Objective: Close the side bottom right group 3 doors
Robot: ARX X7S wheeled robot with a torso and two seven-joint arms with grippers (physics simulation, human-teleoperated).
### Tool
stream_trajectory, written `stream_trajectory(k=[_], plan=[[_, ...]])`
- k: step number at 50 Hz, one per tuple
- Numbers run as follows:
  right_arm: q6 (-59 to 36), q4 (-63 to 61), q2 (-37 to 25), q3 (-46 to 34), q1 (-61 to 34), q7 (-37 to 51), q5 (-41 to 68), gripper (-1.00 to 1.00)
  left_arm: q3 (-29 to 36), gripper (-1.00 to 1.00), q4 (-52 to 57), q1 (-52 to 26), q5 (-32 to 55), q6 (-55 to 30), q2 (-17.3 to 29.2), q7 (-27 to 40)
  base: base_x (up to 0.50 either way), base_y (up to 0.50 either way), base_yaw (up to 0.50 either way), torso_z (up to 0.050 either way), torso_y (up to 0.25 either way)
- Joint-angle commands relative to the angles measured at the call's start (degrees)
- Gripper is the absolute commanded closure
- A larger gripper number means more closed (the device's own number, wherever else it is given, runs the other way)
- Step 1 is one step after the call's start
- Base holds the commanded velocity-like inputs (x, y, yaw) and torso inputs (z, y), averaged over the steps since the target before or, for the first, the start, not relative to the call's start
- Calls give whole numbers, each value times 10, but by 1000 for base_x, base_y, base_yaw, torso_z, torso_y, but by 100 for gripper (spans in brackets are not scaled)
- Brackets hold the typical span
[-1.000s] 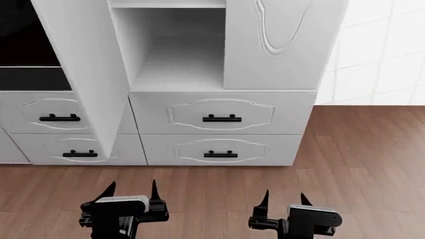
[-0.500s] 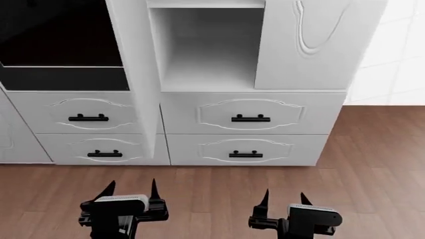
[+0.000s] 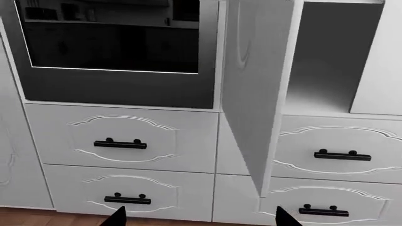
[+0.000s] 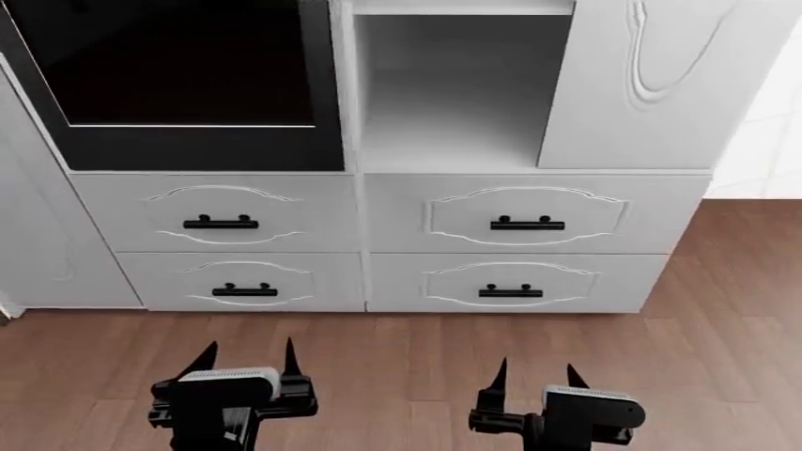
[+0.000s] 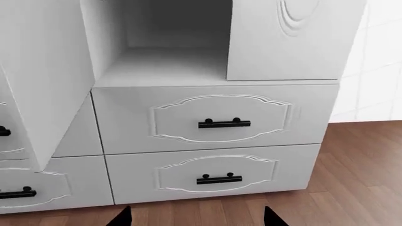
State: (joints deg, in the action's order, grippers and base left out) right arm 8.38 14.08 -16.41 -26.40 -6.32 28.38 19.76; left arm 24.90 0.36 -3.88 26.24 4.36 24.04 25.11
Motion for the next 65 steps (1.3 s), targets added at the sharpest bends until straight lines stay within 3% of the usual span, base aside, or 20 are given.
stream_trajectory(k=[1,65], plan=[[3,7,1,-2,-1,-1,0,-100,1,-100,-2,1,0,2,-1,-1,-3,500,0,0,0],[3,-8,-7,-7,-1,7,3,-100,8,-100,11,-2,1,-3,5,6,-3,500,0,0,0]])
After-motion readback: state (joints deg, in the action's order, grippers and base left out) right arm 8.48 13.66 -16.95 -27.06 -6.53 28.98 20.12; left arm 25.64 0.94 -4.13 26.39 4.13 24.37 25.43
